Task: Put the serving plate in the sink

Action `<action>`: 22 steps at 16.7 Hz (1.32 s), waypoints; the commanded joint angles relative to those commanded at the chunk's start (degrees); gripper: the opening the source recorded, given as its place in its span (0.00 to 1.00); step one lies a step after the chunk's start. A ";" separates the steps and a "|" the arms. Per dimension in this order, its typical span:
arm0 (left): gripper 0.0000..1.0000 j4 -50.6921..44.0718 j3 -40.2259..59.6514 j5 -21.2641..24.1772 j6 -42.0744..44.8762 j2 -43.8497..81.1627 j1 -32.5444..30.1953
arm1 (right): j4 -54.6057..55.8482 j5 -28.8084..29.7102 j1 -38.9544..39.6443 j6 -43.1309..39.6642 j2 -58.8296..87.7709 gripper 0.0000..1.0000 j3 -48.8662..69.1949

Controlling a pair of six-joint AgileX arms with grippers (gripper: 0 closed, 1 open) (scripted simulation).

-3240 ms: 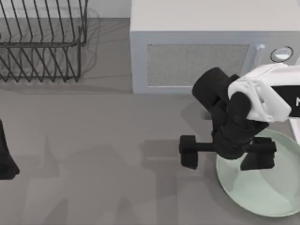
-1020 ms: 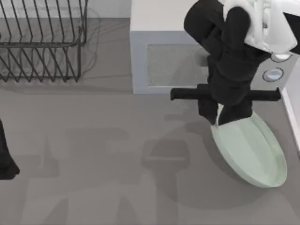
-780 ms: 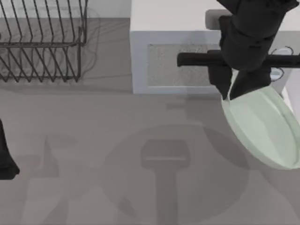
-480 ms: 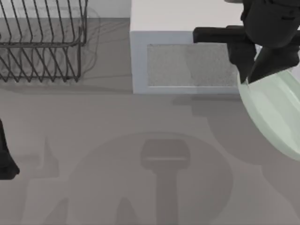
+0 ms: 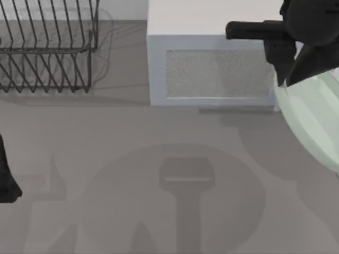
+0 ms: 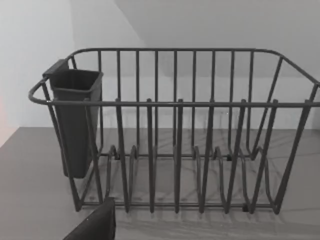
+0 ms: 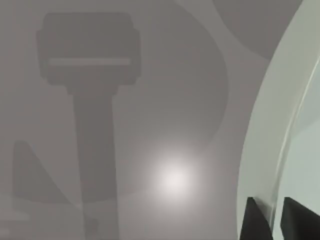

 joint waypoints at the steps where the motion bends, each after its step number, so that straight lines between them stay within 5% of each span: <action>1: 1.00 0.00 0.00 0.00 0.00 0.00 0.00 | -0.34 0.26 -1.78 -0.96 0.93 0.00 1.54; 13: 1.00 0.00 0.00 0.00 0.00 0.00 0.00 | -2.60 1.42 -32.51 -26.12 30.61 0.00 33.70; 22: 1.00 0.00 0.00 0.00 0.00 0.00 0.00 | -1.94 -0.97 -36.79 -37.38 46.90 0.00 43.02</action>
